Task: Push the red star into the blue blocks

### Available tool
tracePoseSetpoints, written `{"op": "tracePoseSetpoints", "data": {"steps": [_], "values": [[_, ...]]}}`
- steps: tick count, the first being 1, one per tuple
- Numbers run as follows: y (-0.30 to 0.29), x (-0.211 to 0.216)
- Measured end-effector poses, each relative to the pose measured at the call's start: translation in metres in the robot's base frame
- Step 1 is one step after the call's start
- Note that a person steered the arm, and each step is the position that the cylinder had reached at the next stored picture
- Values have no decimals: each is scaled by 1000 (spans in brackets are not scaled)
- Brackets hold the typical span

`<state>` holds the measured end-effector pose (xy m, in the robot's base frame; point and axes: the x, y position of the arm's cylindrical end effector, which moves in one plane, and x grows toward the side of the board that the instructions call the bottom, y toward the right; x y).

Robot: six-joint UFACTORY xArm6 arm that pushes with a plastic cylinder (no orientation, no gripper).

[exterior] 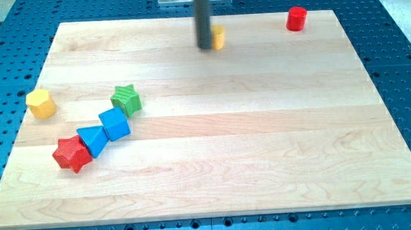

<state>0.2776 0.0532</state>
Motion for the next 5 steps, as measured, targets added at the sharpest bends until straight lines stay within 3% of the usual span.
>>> {"op": "tracePoseSetpoints", "data": {"steps": [1,2,4,5], "values": [[-4,6],[-67,2],[54,-14],[59,1]]}}
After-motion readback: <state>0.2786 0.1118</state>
